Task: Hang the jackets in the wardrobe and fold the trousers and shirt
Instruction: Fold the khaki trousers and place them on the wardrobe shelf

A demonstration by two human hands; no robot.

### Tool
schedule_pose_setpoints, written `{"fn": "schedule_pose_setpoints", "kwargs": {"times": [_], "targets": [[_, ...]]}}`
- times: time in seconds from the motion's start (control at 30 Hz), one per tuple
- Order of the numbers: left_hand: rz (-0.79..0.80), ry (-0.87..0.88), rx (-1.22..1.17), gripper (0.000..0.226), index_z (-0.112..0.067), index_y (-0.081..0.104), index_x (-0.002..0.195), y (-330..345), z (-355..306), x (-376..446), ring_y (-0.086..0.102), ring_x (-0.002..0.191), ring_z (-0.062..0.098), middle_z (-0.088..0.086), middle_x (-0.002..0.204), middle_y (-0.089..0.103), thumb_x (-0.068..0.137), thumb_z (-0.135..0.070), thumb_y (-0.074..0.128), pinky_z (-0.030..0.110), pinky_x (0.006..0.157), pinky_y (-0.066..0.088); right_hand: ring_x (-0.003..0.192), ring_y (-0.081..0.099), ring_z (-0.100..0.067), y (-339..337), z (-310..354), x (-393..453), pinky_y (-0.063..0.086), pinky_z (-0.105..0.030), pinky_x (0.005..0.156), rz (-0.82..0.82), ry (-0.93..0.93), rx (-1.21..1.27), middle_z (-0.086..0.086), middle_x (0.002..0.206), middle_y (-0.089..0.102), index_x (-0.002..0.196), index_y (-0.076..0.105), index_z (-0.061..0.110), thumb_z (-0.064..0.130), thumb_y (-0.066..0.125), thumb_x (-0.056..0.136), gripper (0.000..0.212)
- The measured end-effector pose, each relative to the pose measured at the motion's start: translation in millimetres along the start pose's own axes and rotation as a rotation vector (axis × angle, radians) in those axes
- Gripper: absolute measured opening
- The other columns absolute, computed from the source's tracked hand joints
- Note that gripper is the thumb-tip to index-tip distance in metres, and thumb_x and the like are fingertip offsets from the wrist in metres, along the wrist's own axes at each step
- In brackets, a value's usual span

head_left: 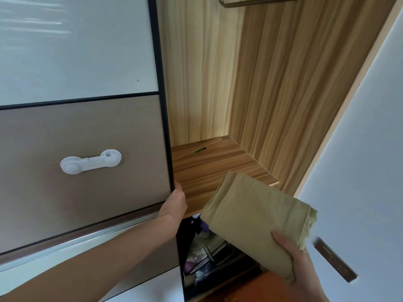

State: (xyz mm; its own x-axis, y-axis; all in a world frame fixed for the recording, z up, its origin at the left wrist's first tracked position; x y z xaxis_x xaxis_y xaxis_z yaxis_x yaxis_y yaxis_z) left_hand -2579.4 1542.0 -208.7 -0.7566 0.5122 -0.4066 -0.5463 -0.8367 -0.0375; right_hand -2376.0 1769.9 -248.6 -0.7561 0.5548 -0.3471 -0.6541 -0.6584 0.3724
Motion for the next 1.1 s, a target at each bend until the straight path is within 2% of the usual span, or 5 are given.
{"fn": "schedule_pose_setpoints", "kwargs": {"times": [0.1, 0.3, 0.6, 0.9, 1.1], "targets": [[-0.021, 0.019, 0.013, 0.046, -0.005, 0.058, 0.139, 23.6, -7.0, -15.9, 0.057, 0.121, 0.049, 0.021, 0.129, 0.062, 0.108, -0.038, 0.045, 0.068, 0.105, 0.04, 0.098, 0.066, -0.05, 12.7, -9.5, -2.2, 0.061, -0.044, 0.054, 0.016, 0.006, 0.021, -0.028, 0.121, 0.071, 0.136, 0.057, 0.013, 0.016, 0.082, 0.077, 0.064], [-0.087, -0.008, -0.091, 0.044, -0.005, 0.062, 0.133, 63.2, -22.9, -42.3, 0.058, 0.112, 0.048, 0.022, 0.117, 0.062, 0.109, -0.037, 0.045, 0.068, 0.103, 0.039, 0.105, 0.07, -0.044, 34.5, -31.0, -4.5, 0.062, -0.042, 0.057, -0.004, 0.017, 0.026, -0.018, 0.117, 0.075, 0.133, 0.059, 0.018, 0.02, 0.083, 0.074, 0.064], [-0.096, -0.09, -0.179, 0.056, -0.008, 0.063, 0.133, 120.4, -40.2, -65.7, 0.055, 0.115, 0.047, 0.023, 0.121, 0.064, 0.107, -0.052, 0.041, 0.066, 0.107, 0.034, 0.119, 0.067, -0.039, 58.8, -67.4, -6.7, 0.047, -0.062, 0.11, 0.002, 0.034, 0.051, -0.012, 0.125, 0.074, 0.137, 0.062, 0.019, 0.023, 0.088, 0.064, 0.078], [-0.05, -0.085, -0.251, 0.053, -0.006, 0.062, 0.135, 156.4, -45.8, -93.2, 0.055, 0.122, 0.048, 0.021, 0.127, 0.065, 0.109, -0.048, 0.041, 0.064, 0.112, 0.036, 0.12, 0.068, -0.036, 83.1, -79.5, -11.6, 0.047, -0.057, 0.11, 0.078, 0.026, 0.049, -0.011, 0.125, 0.074, 0.14, 0.061, 0.018, 0.018, 0.084, 0.071, 0.073], [-0.023, -0.063, -0.229, 0.053, -0.005, 0.063, 0.131, 172.9, -53.2, -105.5, 0.055, 0.12, 0.044, 0.019, 0.122, 0.066, 0.11, -0.047, 0.04, 0.061, 0.111, 0.036, 0.116, 0.07, -0.032, 89.1, -80.2, -14.0, 0.062, -0.048, 0.09, 0.084, 0.019, 0.026, -0.008, 0.124, 0.076, 0.139, 0.061, 0.019, 0.017, 0.085, 0.072, 0.071]]}}
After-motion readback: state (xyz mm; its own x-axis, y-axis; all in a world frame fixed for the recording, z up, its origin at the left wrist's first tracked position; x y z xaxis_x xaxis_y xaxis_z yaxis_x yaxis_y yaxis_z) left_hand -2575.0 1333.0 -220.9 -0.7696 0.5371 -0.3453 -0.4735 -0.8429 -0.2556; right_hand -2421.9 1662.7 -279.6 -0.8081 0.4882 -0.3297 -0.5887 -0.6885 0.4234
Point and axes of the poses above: each hand's wrist, its own x-axis towards the middle knuckle, its own y-axis out of the palm, z = x × y, the point moved 10 cm from there along x, towards the middle knuckle
